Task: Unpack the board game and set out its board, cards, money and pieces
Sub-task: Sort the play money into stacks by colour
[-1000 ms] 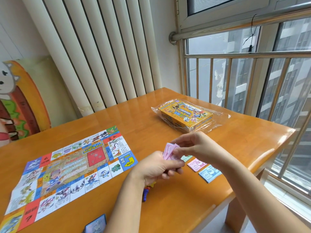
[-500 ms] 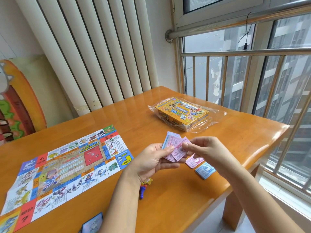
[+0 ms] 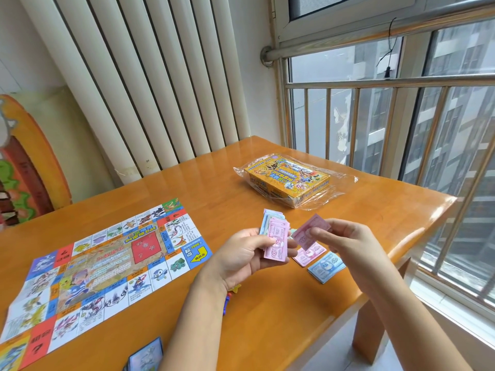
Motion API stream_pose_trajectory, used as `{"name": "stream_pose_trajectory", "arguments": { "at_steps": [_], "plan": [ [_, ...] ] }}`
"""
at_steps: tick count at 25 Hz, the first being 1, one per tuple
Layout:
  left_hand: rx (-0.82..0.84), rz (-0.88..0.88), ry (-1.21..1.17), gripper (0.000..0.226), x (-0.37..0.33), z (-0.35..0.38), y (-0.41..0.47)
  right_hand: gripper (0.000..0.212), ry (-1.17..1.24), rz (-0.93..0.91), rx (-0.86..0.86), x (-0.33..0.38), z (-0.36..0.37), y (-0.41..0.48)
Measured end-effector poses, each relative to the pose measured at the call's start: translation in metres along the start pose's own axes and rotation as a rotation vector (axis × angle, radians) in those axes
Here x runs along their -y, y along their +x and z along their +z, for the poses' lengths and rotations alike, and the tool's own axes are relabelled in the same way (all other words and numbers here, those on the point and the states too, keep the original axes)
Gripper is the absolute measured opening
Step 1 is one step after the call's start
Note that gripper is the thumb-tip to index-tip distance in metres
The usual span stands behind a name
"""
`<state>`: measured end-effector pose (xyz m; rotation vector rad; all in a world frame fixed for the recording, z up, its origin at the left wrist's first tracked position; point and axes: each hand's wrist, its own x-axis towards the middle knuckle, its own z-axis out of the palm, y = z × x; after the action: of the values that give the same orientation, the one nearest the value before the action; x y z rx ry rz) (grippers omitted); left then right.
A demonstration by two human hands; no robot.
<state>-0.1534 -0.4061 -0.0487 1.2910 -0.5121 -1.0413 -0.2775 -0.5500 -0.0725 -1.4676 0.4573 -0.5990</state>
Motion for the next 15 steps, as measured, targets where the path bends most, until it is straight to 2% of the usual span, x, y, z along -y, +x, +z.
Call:
{"name": "stream_pose_trajectory", "arguments": {
  "at_steps": [7, 11, 15],
  "plan": [
    [-0.058, 0.041, -0.032, 0.02, 0.004, 0.003, 0.004, 0.026, 0.093, 0.043, -0.009, -0.004, -0.001, -0.007],
    [-0.101, 0.055, -0.02, 0.019, 0.006, 0.006, 0.006, 0.006, 0.154, 0.041, 0.001, -0.001, 0.0, -0.01],
    [-0.17, 0.104, -0.038, 0.018, 0.012, 0.01, 0.011, 0.006, 0.068, 0.023, 0.021, -0.003, 0.005, -0.013]
  ]
}}
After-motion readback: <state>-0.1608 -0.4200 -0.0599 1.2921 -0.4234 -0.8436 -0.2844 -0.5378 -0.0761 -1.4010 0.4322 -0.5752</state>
